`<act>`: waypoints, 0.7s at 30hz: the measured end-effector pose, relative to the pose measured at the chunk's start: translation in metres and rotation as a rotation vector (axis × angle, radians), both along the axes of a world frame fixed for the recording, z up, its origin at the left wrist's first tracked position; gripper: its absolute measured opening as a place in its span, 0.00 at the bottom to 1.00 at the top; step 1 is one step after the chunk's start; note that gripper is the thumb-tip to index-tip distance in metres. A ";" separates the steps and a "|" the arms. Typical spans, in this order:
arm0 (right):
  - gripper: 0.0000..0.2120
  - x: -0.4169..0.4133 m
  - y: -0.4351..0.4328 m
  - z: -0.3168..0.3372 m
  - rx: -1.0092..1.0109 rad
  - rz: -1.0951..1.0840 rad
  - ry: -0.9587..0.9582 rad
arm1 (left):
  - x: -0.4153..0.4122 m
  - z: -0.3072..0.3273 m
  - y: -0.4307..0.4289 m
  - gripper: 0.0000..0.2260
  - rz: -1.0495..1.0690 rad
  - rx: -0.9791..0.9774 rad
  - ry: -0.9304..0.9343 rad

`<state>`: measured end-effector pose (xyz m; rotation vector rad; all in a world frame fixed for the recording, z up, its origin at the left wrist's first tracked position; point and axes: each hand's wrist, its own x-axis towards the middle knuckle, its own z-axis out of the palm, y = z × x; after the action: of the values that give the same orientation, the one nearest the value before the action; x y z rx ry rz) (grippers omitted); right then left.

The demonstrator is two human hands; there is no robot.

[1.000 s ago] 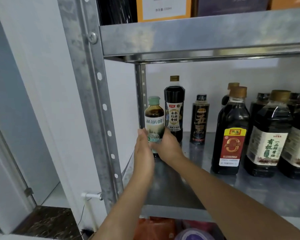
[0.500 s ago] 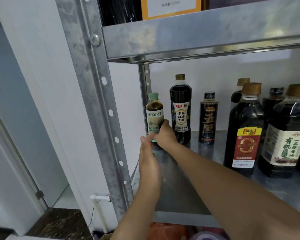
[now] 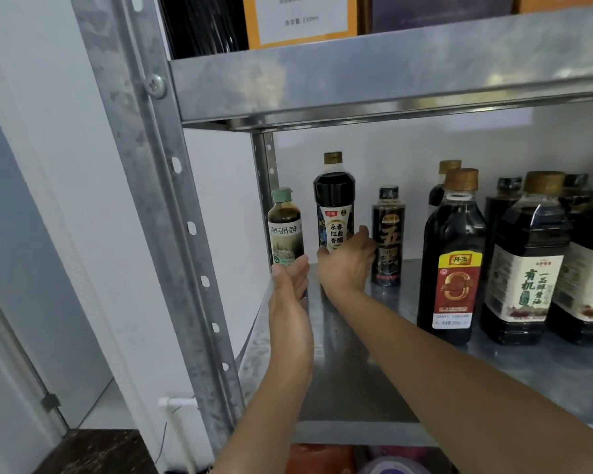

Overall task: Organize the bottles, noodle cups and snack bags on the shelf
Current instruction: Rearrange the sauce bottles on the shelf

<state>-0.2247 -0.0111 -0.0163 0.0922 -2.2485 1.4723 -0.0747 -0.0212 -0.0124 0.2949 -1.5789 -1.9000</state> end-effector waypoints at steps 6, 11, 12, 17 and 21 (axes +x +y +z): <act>0.35 -0.032 -0.003 -0.004 0.026 0.136 -0.221 | 0.013 -0.010 0.009 0.28 -0.070 -0.021 -0.043; 0.36 -0.037 0.003 -0.005 0.108 0.157 -0.209 | 0.012 -0.007 0.009 0.26 -0.134 -0.014 -0.095; 0.38 -0.038 0.004 -0.004 0.127 0.170 -0.207 | 0.013 -0.002 0.011 0.29 -0.155 -0.016 -0.088; 0.37 -0.022 0.016 0.006 0.238 0.188 -0.214 | 0.010 0.008 0.014 0.17 -0.202 -0.041 -0.133; 0.34 0.014 0.036 0.004 0.248 0.233 -0.212 | 0.021 0.001 0.013 0.10 -0.110 -0.016 -0.078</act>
<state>-0.2106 0.0249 -0.0124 0.2957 -2.6628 1.3615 -0.0538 -0.0079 -0.0115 0.2833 -1.6924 -1.9797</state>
